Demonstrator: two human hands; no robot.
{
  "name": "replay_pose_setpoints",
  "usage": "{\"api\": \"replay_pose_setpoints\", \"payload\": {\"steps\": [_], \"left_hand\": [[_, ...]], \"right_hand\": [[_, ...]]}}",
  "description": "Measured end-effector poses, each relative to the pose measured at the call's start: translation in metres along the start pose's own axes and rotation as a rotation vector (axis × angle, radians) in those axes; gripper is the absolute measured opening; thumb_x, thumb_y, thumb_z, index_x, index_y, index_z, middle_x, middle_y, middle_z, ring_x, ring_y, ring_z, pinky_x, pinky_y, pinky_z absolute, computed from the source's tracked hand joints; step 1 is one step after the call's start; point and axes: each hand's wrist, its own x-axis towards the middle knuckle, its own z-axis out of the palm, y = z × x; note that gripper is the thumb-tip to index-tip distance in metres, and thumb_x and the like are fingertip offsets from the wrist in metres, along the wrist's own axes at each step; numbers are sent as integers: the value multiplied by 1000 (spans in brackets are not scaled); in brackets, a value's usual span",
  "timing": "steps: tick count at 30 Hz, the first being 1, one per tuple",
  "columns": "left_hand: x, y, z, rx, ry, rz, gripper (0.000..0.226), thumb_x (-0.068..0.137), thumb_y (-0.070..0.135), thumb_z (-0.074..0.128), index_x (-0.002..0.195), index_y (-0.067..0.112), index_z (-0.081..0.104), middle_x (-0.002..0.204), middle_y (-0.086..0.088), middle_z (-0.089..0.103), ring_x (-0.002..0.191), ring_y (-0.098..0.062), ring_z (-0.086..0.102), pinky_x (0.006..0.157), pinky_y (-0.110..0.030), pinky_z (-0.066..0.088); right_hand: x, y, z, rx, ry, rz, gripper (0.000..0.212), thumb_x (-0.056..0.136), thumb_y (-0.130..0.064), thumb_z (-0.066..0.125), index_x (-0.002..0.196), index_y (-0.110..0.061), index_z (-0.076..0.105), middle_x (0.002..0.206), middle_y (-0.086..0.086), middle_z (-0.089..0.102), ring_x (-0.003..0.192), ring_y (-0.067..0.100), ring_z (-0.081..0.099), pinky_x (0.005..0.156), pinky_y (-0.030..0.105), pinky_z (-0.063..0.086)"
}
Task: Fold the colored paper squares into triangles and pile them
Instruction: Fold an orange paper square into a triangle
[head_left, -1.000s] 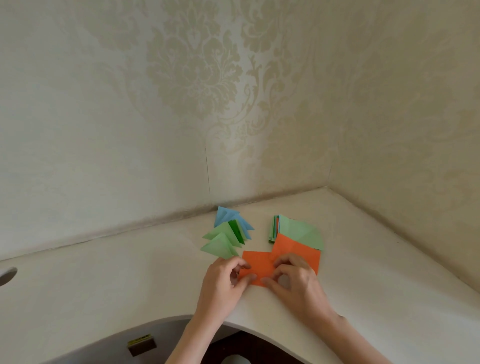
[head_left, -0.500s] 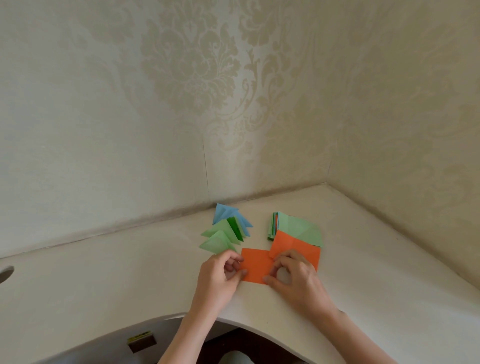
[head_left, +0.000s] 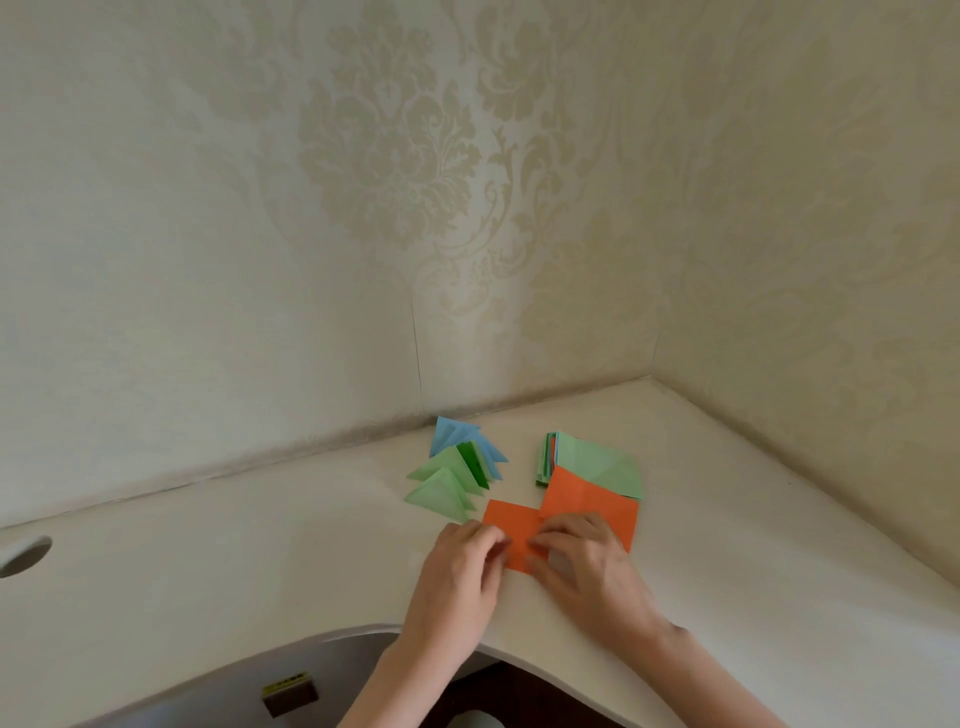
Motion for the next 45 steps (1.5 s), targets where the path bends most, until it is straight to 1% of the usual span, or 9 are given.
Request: {"api": "replay_pose_setpoints", "payload": {"steps": [6,12,16,20,25,32,35,41,45], "left_hand": [[-5,-3,-10,172,-66,127,39,91,57,42,96,26,64,100,12,50,89,-8,49,74,-23,45],[-8,-10,-26,147,-134,120,51,78,73,48,96,27,62,101,17,48,83,-2,46,76,-18,40],[-3,-19,-32,96,-174,153,48,78,71,51,93,26,60,98,19,50,80,-3,52,71,-20,44],[4,-27,-39,154,-259,221,48,83,67,46,104,25,57,104,18,50,83,-4,52,71,-22,45],[6,-41,-43,183,-230,339,30,94,45,45,88,21,61,91,14,56,81,-5,53,69,-26,47],[-3,-54,-43,128,-116,250,30,93,48,48,82,26,66,88,22,58,92,2,46,79,-21,41],[-7,-57,-37,78,-19,134,28,89,47,53,78,25,66,86,22,53,90,-1,44,77,-23,42],[-8,-47,-19,144,166,-78,20,74,29,79,66,21,62,73,11,50,77,-14,49,64,-33,48],[-6,-39,-10,316,124,-162,32,73,52,72,67,22,62,75,8,49,75,-18,48,62,-31,42]], "right_hand": [[-2,-13,-6,-49,-121,-83,44,85,-33,33,114,-36,65,121,-20,55,116,6,44,88,29,34],[-5,-7,-9,-116,-84,-50,49,81,-29,37,122,-29,63,125,-17,59,119,11,50,85,27,32],[-7,-20,-10,-12,-121,-38,55,81,-20,51,135,-29,52,126,-15,56,125,6,41,90,22,21],[-7,-25,-9,15,-132,-49,57,76,-28,54,134,-30,53,123,-15,57,122,5,44,93,15,20],[-6,-23,-10,-15,-147,-68,60,75,-39,52,135,-32,49,127,-20,51,122,-1,37,94,14,21],[4,-18,5,-13,-64,-32,20,88,-45,54,99,-35,67,96,-21,58,95,6,53,77,30,39],[8,-20,11,-8,-30,32,33,86,-56,46,89,-32,69,88,-19,57,88,5,52,76,31,39],[16,-30,23,-8,42,142,29,84,-49,64,72,-22,63,75,-13,52,75,13,52,70,32,40],[21,-30,25,-72,38,145,42,81,-62,54,69,-22,60,72,-13,48,71,15,54,65,33,44]]}}
